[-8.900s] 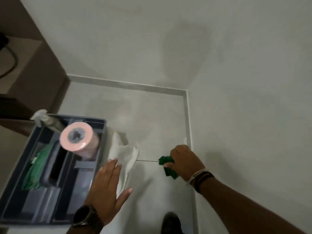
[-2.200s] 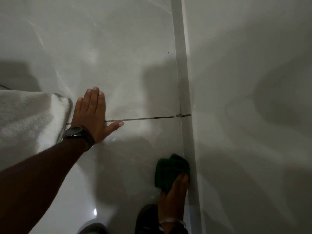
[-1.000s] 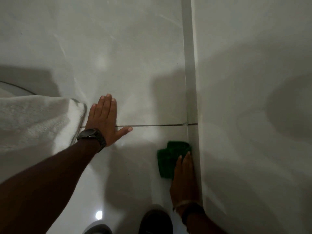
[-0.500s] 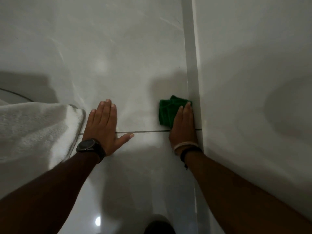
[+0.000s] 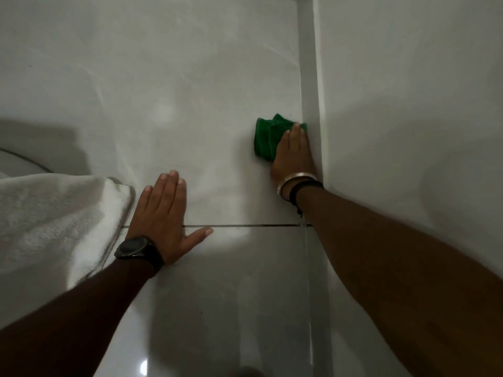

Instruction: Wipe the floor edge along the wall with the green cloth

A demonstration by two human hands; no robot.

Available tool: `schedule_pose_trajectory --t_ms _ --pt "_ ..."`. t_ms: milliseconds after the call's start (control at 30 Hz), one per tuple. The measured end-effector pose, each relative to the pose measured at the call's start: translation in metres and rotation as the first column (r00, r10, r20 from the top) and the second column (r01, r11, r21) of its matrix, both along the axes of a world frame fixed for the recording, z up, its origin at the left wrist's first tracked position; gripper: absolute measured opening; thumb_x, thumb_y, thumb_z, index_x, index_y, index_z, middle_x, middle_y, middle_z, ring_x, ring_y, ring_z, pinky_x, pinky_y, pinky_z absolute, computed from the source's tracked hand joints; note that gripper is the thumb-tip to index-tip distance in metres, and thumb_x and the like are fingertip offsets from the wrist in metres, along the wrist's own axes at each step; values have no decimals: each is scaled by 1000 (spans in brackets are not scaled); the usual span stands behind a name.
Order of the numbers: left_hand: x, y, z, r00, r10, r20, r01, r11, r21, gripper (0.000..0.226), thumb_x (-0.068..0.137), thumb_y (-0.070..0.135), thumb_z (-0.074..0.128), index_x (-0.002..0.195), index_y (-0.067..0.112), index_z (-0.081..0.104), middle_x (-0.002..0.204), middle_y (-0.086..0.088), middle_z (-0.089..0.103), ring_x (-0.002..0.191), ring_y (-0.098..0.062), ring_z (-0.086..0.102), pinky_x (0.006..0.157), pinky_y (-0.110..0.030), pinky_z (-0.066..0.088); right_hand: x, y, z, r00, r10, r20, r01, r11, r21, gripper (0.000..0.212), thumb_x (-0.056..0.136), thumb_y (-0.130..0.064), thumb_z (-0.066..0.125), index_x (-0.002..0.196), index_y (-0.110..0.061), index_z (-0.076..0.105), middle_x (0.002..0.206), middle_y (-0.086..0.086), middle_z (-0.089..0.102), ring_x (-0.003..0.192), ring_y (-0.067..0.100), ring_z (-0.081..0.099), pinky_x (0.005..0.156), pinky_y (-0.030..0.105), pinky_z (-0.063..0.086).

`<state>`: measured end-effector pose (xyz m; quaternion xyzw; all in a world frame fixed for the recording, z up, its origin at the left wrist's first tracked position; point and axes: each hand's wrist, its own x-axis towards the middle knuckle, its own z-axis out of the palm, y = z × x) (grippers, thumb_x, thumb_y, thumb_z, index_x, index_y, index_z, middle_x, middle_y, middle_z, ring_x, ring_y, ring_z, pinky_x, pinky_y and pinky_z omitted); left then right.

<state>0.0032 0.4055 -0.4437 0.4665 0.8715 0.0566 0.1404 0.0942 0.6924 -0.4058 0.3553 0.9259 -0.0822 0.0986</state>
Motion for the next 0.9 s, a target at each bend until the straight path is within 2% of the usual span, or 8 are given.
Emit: schedule_pose_trajectory --t_ms 200,300,367,433,567,733,833,900 --pt "-1 3 6 999 9 45 -7 999 -44 115 80 85 35 156 0 17 165 -21 12 153 -35 6 119 -52 8 85 -79 2 979 -157 -126 144 984 -107 65 83 1 54 139 14 23 149 34 22 139 46 19 115 54 20" --pt "0 3 7 999 12 49 -10 999 -46 115 80 85 35 156 0 19 165 -22 13 153 -36 8 119 -53 10 142 -134 0 970 -217 -107 201 969 -146 49 97 -10 13 141 11 21 150 33 19 140 45 15 117 50 18" --pt "-1 3 7 999 12 48 -10 999 -49 115 80 86 34 156 0 18 165 -22 13 153 -36 9 119 -52 10 180 -166 4 972 -230 -59 215 958 -189 74 94 -35 -13 142 7 24 152 28 20 143 37 7 119 36 -1" --pt "-1 3 7 999 12 45 -10 999 -51 116 80 87 32 156 0 17 165 -21 13 153 -36 8 119 -52 9 214 -198 6 974 -226 32 228 956 -184 84 90 -45 -18 141 4 27 154 22 17 145 26 -8 115 29 -10" --pt "-1 3 6 999 10 41 -8 999 -43 116 80 86 32 156 0 17 165 -21 12 153 -35 7 120 -51 7 247 -238 10 958 -236 163 265 945 -190 53 104 -30 7 141 5 20 159 14 -6 145 28 -3 114 40 12" --pt "0 3 3 1000 9 24 -9 999 -33 116 80 85 36 156 1 17 166 -21 11 153 -35 5 120 -50 6 241 -232 9 959 -260 115 274 954 -124 84 91 -63 24 138 6 27 147 23 25 136 38 19 115 39 6" --pt "0 3 4 1000 8 24 -7 999 -34 116 80 85 35 157 1 15 166 -20 10 153 -34 4 120 -49 3 222 -222 6 942 -320 99 333 924 -189 103 67 -41 80 141 6 27 148 28 29 134 41 24 118 43 13" --pt "1 2 3 1000 11 22 -10 1000 -30 115 80 85 36 157 1 15 166 -20 9 154 -34 4 120 -48 2 193 -205 6 927 -370 56 374 908 -192 106 68 -31 82 145 0 16 152 25 23 139 41 22 115 48 17"
